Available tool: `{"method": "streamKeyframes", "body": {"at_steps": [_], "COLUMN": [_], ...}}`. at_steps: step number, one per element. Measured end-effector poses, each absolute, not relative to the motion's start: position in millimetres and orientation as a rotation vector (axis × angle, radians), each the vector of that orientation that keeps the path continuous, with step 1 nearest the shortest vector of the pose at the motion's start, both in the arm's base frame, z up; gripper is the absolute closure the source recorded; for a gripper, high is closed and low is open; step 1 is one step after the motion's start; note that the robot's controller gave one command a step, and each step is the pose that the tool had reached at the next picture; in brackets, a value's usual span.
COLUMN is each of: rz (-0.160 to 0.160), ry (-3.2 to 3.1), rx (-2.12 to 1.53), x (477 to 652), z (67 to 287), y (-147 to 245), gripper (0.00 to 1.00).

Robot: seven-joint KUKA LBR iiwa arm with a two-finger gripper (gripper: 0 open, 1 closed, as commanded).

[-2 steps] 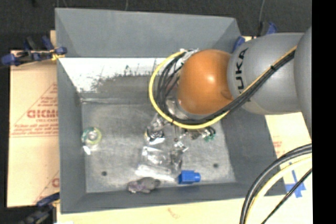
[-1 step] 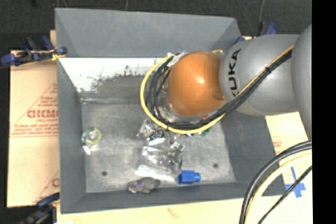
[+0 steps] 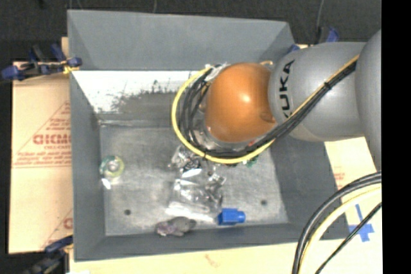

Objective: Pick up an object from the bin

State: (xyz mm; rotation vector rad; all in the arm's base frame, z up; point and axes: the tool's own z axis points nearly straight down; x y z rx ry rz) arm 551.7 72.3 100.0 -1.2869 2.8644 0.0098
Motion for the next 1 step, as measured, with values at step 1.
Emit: {"method": "streamKeyframes", "body": {"at_steps": [1], "rz": [-0.004], "ry": [2.865], "rx": [-1.263], "x": [567.5], "z": [276.7], "y": [90.6], "gripper": [1.0]}}
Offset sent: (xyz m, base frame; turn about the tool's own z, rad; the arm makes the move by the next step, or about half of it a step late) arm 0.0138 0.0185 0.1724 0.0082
